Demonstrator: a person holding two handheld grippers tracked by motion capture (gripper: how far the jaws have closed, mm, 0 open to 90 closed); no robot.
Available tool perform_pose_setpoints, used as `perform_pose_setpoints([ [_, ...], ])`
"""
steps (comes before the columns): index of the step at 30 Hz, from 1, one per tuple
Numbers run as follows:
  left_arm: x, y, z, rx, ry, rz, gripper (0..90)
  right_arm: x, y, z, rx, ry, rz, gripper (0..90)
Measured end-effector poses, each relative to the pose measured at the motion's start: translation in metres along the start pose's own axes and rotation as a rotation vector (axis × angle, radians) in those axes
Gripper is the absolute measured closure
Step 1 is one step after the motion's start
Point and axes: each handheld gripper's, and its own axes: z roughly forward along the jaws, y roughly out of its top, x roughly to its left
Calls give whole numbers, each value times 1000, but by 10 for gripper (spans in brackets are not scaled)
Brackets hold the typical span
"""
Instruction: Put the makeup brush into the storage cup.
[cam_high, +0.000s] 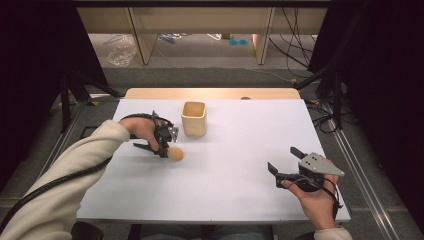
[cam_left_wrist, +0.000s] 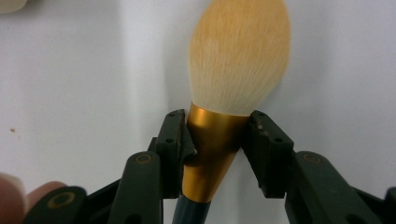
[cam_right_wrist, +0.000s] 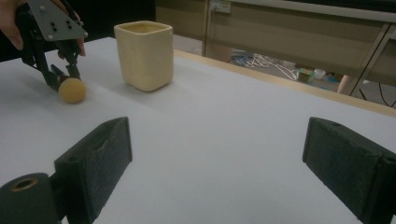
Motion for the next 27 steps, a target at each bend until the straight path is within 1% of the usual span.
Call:
perform_pose_setpoints([
  [3,0,0,0,0,0,-1,612,0,0,0,0,0,-2,94],
  [6,0,0,0,3,3,6,616,0,0,0,-1,0,-1,94],
  [14,-1,-1,0,-4,11,9,623,0,0,0,0,0,-3,94],
  [15,-1,-1,0,-13,13,-2,623,0,0,0,0,0,-3,94],
  [18,-1,-3,0,-13,21,-2,626,0,0,0,0,1,-4,94],
  [19,0,-3,-1,-3,22,7,626,0,0,0,-1,3,-2,94],
  [21,0,-3,-1,-1,23,10,627,0,0,0,0,2,-2,94],
  [22,-1,-4,-1,-15,24,-7,627,0,0,0,0,2,-1,94],
  [27,0,-4,-2,-14,29,-8,629,0,0,0,0,2,-3,94],
])
